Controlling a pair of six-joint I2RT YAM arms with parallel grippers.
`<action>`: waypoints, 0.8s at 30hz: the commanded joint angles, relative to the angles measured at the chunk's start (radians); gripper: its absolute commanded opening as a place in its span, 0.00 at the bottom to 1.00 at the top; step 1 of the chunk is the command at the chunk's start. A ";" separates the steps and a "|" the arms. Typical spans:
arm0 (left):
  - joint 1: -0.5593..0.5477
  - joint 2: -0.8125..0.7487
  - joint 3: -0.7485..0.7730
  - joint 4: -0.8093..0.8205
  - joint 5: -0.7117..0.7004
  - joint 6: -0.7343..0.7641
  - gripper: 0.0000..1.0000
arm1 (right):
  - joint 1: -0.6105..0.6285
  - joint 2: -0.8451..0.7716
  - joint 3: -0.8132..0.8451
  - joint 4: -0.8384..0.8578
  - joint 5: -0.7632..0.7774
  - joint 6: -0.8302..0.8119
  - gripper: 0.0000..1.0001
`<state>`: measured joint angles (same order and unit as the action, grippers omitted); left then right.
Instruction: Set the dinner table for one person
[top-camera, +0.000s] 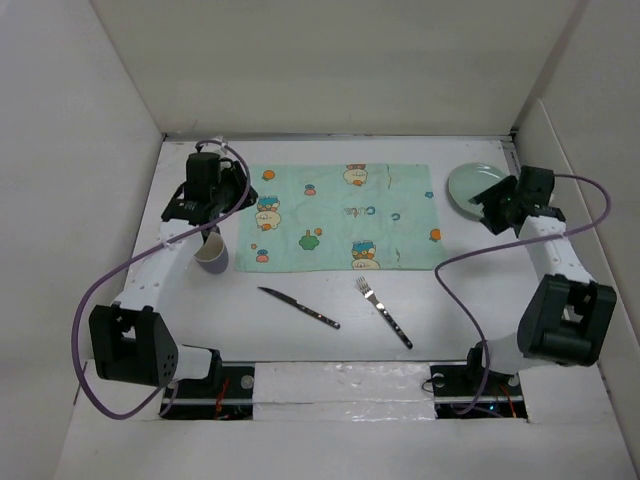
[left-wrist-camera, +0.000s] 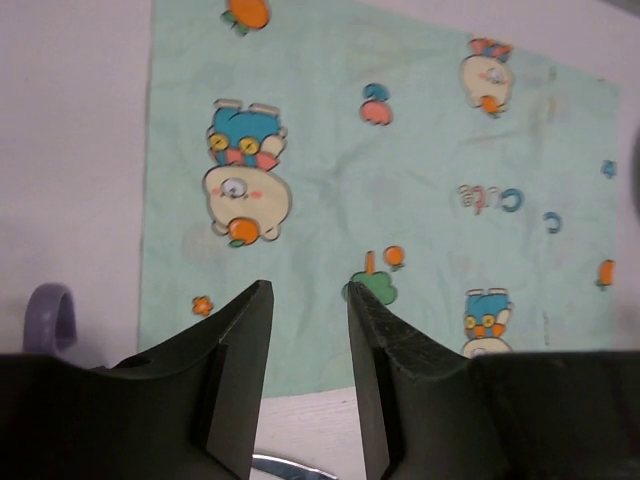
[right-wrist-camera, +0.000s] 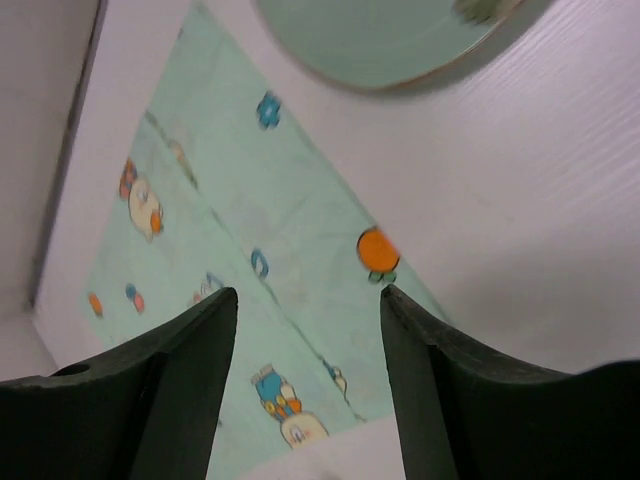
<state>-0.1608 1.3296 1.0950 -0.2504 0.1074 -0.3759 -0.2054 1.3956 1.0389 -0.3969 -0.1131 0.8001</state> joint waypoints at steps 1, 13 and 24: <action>0.004 -0.014 0.066 0.051 0.168 -0.004 0.32 | -0.119 0.126 0.013 0.082 -0.026 0.129 0.65; 0.004 0.000 0.040 0.137 0.268 -0.032 0.31 | -0.219 0.431 0.165 0.128 -0.026 0.344 0.61; 0.004 0.043 0.068 0.169 0.284 -0.046 0.30 | -0.160 0.581 0.335 -0.099 0.160 0.430 0.43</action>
<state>-0.1612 1.3674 1.1339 -0.1390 0.3706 -0.4099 -0.4030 1.9511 1.2881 -0.3786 -0.0597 1.1767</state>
